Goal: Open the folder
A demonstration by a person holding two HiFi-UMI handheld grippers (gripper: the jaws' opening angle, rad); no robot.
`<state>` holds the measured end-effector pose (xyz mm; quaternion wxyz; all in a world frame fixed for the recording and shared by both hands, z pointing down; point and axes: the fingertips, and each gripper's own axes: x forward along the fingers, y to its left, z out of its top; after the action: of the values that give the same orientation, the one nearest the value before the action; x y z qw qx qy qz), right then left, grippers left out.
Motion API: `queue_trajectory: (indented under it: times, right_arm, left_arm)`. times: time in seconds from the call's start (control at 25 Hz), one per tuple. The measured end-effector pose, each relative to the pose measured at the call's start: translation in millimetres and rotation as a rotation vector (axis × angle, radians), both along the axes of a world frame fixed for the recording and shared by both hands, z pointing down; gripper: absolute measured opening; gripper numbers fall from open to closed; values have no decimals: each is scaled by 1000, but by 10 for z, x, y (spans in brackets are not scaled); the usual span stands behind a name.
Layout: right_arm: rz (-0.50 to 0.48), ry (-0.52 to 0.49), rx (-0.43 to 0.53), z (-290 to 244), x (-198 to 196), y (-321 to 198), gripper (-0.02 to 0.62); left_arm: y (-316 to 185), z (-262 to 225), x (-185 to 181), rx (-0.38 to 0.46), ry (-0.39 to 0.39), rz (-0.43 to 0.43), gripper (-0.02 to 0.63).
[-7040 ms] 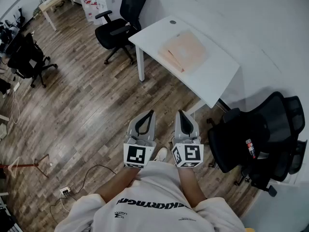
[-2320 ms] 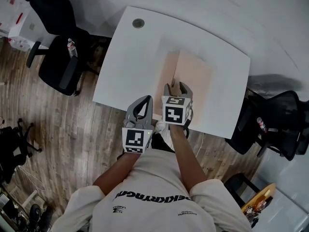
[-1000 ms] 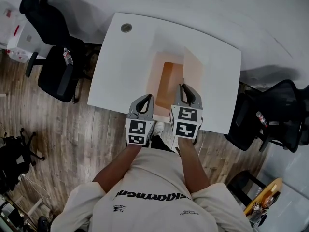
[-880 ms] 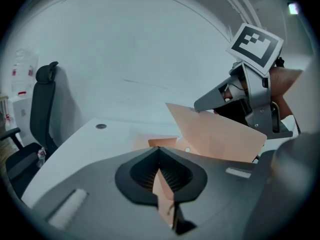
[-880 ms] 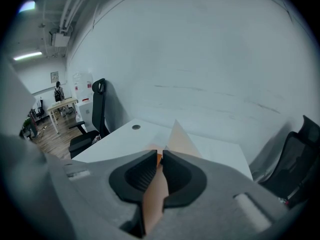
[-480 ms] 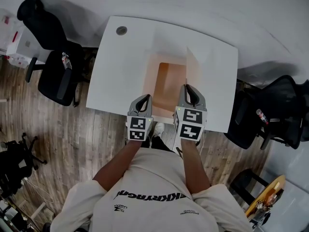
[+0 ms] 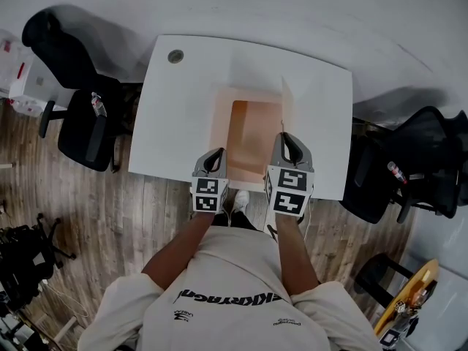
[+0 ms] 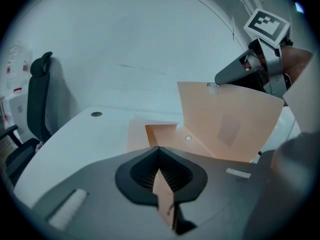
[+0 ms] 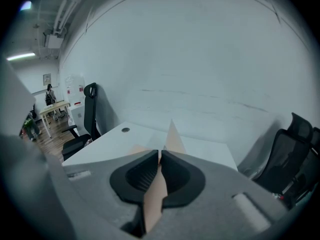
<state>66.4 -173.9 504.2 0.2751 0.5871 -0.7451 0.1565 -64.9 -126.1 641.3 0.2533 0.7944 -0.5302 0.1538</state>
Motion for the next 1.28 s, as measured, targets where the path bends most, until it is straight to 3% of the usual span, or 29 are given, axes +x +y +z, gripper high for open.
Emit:
queue_trajectory:
  times: [0.68,1.28]
  right_arm:
    - [55,-26,-1,15,490,8,18]
    - [116,-40,-23,121,1017,-17,18]
  left_arm:
    - [-5,363,34,-93,-45,-19,-8]
    - [-21,518,91,-140,-135,-1,-8]
